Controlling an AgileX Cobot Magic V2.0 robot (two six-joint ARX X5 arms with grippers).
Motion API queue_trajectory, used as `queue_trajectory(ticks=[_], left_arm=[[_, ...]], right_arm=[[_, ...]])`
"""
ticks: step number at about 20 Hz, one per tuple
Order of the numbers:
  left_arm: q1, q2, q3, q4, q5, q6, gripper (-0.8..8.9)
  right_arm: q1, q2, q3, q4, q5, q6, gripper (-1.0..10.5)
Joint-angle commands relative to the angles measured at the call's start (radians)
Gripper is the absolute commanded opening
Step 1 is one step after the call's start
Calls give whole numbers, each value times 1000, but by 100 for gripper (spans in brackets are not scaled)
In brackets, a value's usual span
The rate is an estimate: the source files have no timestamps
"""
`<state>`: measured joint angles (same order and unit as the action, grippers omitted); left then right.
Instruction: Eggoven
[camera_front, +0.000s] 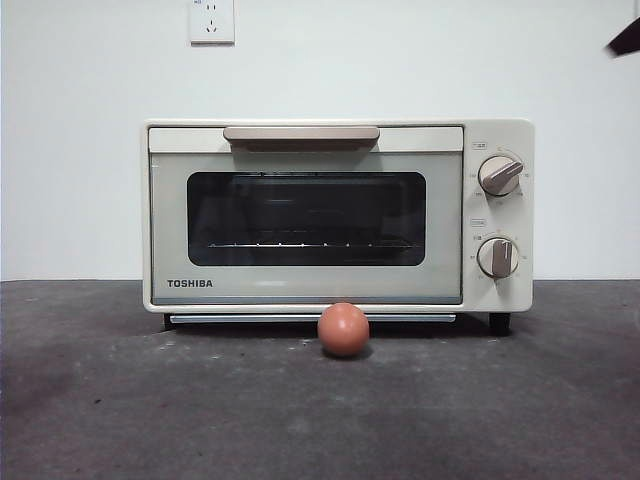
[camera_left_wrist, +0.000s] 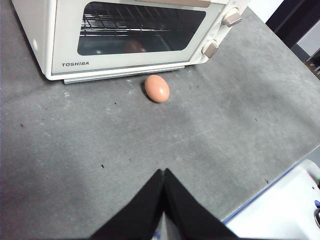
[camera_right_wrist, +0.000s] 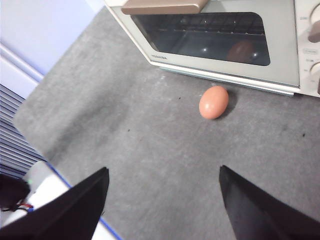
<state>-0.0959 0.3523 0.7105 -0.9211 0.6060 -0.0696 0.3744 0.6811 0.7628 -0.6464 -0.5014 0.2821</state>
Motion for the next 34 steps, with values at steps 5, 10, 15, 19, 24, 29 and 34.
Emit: queue_trajectory(ticks=[5, 10, 15, 19, 24, 29, 34], left_arm=[[-2, 4, 15, 24, 4, 2, 7], [-2, 4, 15, 24, 4, 2, 7], [-2, 4, 15, 24, 4, 2, 7], [-3, 4, 15, 23, 4, 2, 7], [-10, 4, 15, 24, 4, 2, 7], [-37, 4, 15, 21, 4, 2, 7], [-56, 4, 15, 10, 4, 2, 7]], right_arm=[[227, 169, 16, 174, 256, 100, 354], [360, 310, 16, 315, 426, 167, 354], [432, 470, 16, 423, 550, 208, 354], [448, 590, 16, 516, 611, 224, 354], [445, 768, 29, 634, 636, 243, 354], [433, 914, 117, 647, 664, 241, 354], [406, 1027, 197, 627, 666, 233, 354]])
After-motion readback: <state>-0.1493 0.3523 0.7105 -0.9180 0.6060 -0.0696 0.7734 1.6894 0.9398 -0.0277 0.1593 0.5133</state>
